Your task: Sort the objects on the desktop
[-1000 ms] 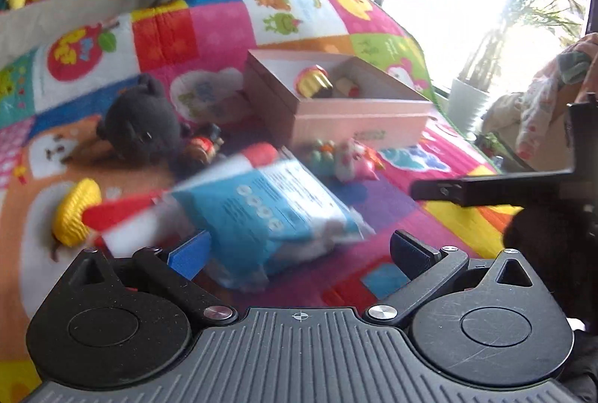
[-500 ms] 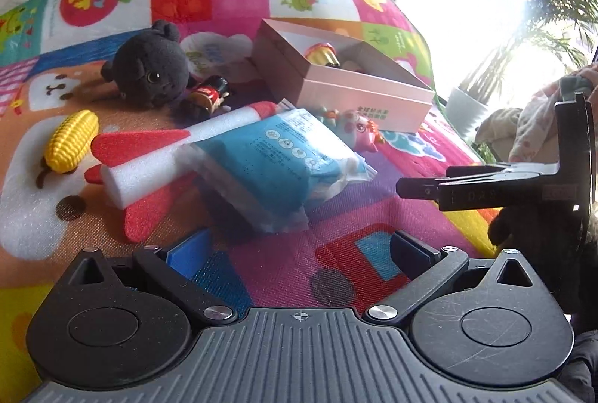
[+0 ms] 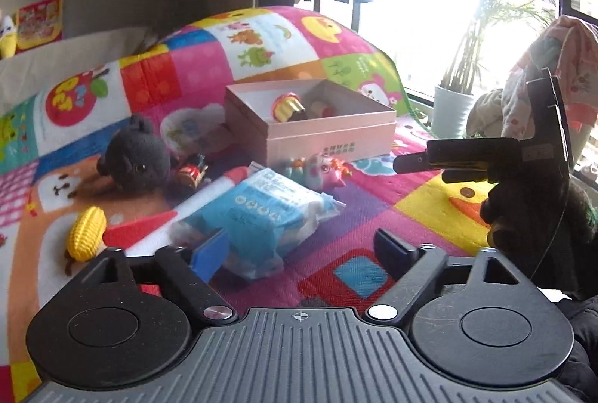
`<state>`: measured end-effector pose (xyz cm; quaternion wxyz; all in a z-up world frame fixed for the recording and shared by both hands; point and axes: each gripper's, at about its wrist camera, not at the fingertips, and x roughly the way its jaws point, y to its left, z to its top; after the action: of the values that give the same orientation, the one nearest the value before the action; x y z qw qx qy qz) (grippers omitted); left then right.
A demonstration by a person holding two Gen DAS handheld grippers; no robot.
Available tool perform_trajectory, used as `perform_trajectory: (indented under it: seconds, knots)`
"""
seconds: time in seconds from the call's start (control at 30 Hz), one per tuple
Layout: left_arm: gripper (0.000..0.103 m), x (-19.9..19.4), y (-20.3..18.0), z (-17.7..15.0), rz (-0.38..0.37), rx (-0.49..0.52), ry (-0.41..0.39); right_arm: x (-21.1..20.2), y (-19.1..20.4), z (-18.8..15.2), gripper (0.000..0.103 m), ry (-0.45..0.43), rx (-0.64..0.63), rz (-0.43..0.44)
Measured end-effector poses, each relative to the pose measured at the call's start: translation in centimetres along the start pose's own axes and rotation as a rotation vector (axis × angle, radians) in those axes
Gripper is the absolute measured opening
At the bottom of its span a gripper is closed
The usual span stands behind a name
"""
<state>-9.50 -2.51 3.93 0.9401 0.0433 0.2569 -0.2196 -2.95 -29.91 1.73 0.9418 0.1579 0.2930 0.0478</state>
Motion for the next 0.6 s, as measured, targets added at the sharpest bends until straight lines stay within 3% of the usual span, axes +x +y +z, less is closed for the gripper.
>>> perform_trajectory:
  seconds: [0.03, 0.1, 0.13, 0.4, 0.5, 0.6]
  knots:
    - [0.082, 0.3, -0.2, 0.1, -0.002, 0.009, 0.01, -0.1, -0.3, 0.0, 0.103, -0.009, 0.02, -0.001]
    - [0.097, 1.1, -0.4, 0.3, -0.006, 0.02, 0.019, -0.1, -0.9, 0.2, 0.103, -0.016, 0.061, -0.012]
    - [0.098, 1.6, -0.5, 0.5, 0.002, 0.022, 0.021, 0.0, -1.1, 0.2, 0.103, -0.013, 0.075, -0.015]
    - [0.097, 6.3, -0.4, 1.3, 0.178, 0.151, 0.039, 0.2, -1.0, 0.1, 0.103, -0.004, 0.069, -0.021]
    - [0.097, 7.3, 0.5, 1.1, 0.189, 0.15, 0.061, 0.6, 0.1, 0.1, 0.103, 0.024, -0.002, -0.018]
    - [0.097, 7.7, 2.4, 0.9, 0.271, 0.112, 0.072, 1.2, 2.2, 0.0, 0.103, 0.059, -0.129, -0.015]
